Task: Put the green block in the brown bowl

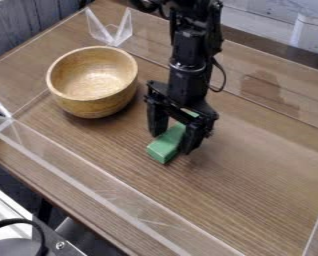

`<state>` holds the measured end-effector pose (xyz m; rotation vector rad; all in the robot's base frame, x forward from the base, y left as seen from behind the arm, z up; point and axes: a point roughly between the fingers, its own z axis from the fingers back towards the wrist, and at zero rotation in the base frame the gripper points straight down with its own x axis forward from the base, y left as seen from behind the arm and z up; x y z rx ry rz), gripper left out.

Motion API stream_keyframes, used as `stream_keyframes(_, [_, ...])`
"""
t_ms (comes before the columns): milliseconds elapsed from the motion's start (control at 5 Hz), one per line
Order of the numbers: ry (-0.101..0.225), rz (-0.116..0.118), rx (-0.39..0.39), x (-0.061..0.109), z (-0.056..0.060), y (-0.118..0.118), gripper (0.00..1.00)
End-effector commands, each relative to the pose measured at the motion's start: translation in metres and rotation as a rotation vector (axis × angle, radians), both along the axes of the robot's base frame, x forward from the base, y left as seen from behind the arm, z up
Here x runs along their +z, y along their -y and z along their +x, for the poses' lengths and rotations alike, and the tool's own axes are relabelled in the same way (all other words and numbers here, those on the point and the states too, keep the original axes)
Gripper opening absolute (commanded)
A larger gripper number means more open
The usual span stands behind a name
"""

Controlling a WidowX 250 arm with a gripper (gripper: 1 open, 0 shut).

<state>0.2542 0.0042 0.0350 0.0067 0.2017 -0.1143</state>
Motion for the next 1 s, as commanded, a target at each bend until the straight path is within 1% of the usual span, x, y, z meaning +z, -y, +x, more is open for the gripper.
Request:
stream_keyframes(0, [0.097, 0.004, -0.011, 0.022, 0.0139, 0.0019, 1.0])
stream_keyframes(800, [0.104, 0.01, -0.018, 0.0197, 0.0133, 0.0028, 1.0])
